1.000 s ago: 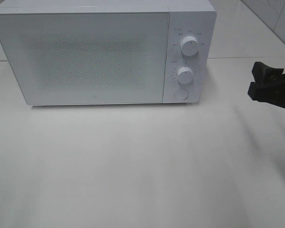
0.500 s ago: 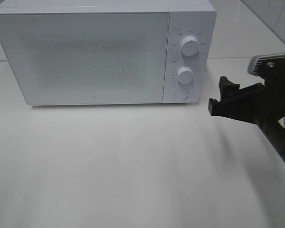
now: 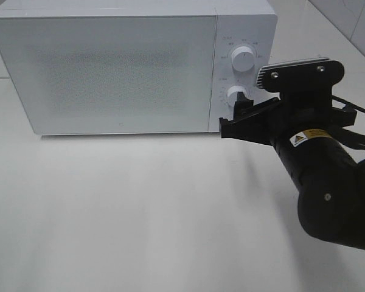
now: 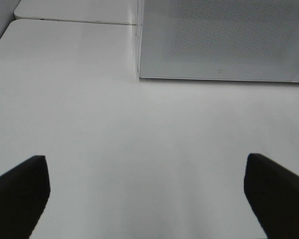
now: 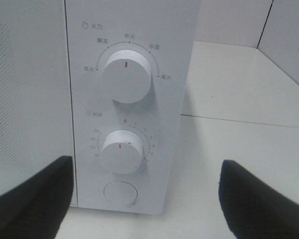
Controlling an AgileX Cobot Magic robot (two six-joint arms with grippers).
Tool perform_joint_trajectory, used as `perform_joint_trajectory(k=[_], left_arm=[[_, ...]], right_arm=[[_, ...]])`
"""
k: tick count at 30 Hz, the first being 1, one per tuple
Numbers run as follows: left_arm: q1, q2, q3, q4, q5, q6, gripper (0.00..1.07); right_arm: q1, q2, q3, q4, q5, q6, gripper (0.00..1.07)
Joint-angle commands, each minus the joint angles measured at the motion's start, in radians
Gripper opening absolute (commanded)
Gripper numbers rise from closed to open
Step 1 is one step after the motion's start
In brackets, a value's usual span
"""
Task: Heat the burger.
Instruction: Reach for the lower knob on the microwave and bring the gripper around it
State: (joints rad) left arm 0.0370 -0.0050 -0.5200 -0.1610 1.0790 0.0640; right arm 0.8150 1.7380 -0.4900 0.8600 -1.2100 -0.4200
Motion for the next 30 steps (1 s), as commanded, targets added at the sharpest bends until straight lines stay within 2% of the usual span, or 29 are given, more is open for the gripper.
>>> perform_joint_trajectory(k=[1,14,30], left_arm=[[0.003,-0.015,0.003,-0.007,-0.01,-0.002,0.98],[0.003,-0.015,0.003,-0.007,-0.01,-0.002,0.98],[0.003,-0.015,0.003,-0.007,-0.01,-0.002,0.98]], right_arm=[[0.003,0.027,-0.033,0.0,-0.063,-0.011,0.76],[-0.019,0.181,-0.184,-0.008,-0.058,0.015,0.76],[-0.072,0.265,-0.272,-0.038,-0.03,0.052,0.76]])
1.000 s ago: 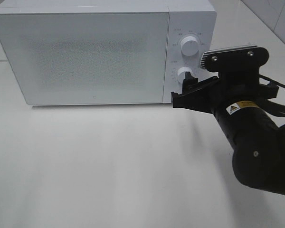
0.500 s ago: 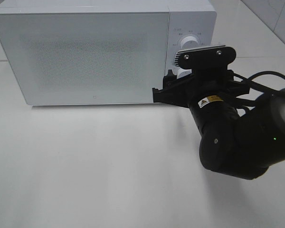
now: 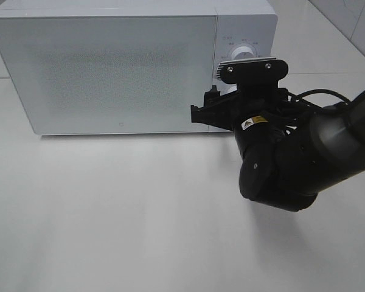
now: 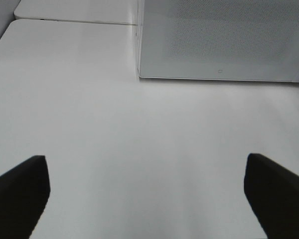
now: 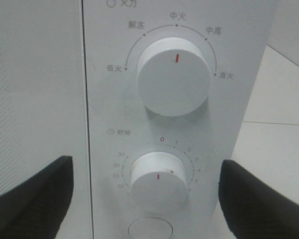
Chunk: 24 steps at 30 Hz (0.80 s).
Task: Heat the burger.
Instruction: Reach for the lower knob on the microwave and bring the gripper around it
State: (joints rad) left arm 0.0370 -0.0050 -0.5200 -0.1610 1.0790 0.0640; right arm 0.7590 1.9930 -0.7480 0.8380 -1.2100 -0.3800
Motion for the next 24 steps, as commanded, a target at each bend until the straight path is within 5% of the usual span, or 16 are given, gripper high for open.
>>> perform_joint_trajectory(k=[1,24], left_arm=[[0.003,-0.015,0.003,-0.007,-0.01,-0.002,0.98],[0.003,-0.015,0.003,-0.007,-0.01,-0.002,0.98]], right_arm=[[-0.026,0.012,-0.022,-0.016,-0.029,0.014,0.76],[-0.096,0.125,-0.103,-0.092,0.02,0.085,0.76]])
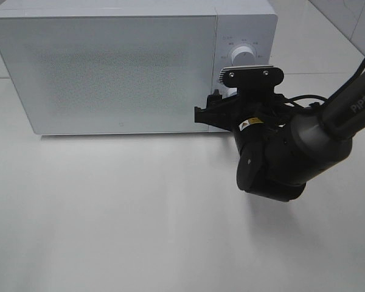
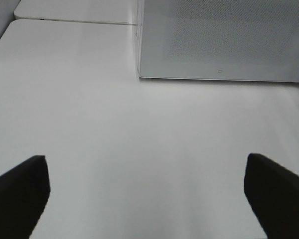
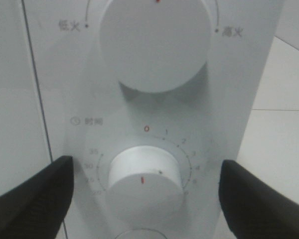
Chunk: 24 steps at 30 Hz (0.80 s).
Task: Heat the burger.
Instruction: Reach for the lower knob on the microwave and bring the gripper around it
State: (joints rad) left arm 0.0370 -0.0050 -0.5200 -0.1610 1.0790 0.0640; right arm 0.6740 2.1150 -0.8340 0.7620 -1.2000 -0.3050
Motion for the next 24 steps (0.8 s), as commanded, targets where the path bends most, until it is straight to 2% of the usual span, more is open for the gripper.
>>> perform_joint_trajectory(k=[1,10,13,15,16,18,19,21,22,24], left_arm=[[0.003,-0.015,0.003,-0.007,-0.01,-0.002,0.98],[0.003,-0.015,0.003,-0.007,-0.01,-0.002,0.98],[0.003,-0.015,0.003,-0.007,-0.01,-0.002,0.98],[0.003,-0.015,0.003,-0.007,-0.01,-0.002,0.98],[0.003,-0.015,0.003,-0.007,-0.01,-0.002,0.98],[0.003,-0.015,0.003,-0.007,-0.01,-0.002,0.98],[0.003,-0.015,0.003,-0.007,-0.01,-0.002,0.98],[0.003,-0.015,0.003,-0.007,-0.01,-0.002,0.98],[0.003,-0.015,0.003,-0.007,-0.01,-0.002,0.98],[0.003,-0.015,0.003,-0.007,-0.01,-0.002,0.98]], right_arm=[[-0.011,0.003,-0.017,-0.016,0.01,0.01,0.76],[-0.011,0.003,-0.017,-0.016,0.002,0.008,0.76],[-0.011,0.003,-0.017,-0.016,-0.001,0.005,0.73],[-0.01,0.003,-0.017,-0.016,-0.037,0.005,0.65],[-0.01,0.003,-0.017,-0.016,-0.037,0.005,0.65],[-0.01,0.003,-0.017,-0.016,-0.051,0.005,0.5],[-0.01,0.003,-0.017,-0.016,-0.051,0.005,0.5],[-0.01,0.003,-0.017,-0.016,-0.051,0.005,0.24],[-0.01,0.003,-0.017,-0.016,-0.051,0.005,0.24],[-0.01,0.003,-0.017,-0.016,-0.051,0.005,0.07]])
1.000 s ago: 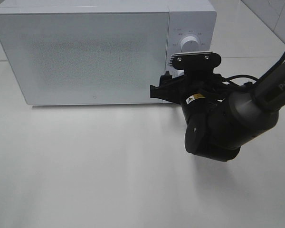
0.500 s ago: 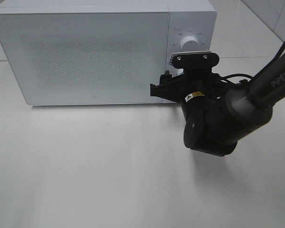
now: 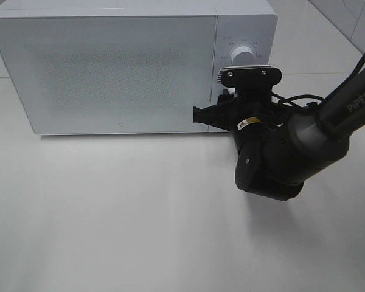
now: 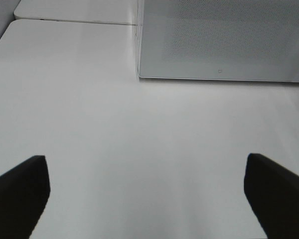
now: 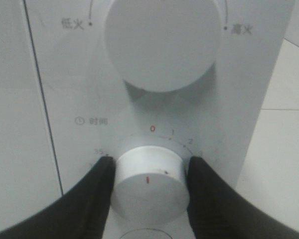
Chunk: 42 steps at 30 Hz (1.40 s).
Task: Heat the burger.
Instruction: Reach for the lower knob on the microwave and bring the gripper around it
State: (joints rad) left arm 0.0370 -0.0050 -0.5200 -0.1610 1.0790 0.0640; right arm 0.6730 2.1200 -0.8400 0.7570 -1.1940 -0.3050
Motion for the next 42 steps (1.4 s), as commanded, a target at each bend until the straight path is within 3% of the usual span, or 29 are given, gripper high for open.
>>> perform_joint_trajectory(k=[1,3,21,28,42], left_arm=[[0.003,-0.015,0.003,-0.007,-0.01,-0.002,0.98],[0.003,-0.015,0.003,-0.007,-0.01,-0.002,0.98],[0.003,-0.015,0.003,-0.007,-0.01,-0.002,0.98],[0.003,-0.015,0.003,-0.007,-0.01,-0.002,0.98],[0.003,-0.015,0.003,-0.007,-0.01,-0.002,0.98]], right_arm=[[-0.009,-0.002,-0.011,-0.011,-0.057,0.005,0.07],[-0.009,-0.002,-0.011,-0.011,-0.057,0.005,0.0],[-0.009,-0.002,-0.011,-0.011,-0.102,0.111,0.05],[-0.009,-0.002,-0.011,-0.028,-0.108,0.39,0.05],[-0.01,-0.002,-0.011,-0.196,-0.148,0.977,0.05]])
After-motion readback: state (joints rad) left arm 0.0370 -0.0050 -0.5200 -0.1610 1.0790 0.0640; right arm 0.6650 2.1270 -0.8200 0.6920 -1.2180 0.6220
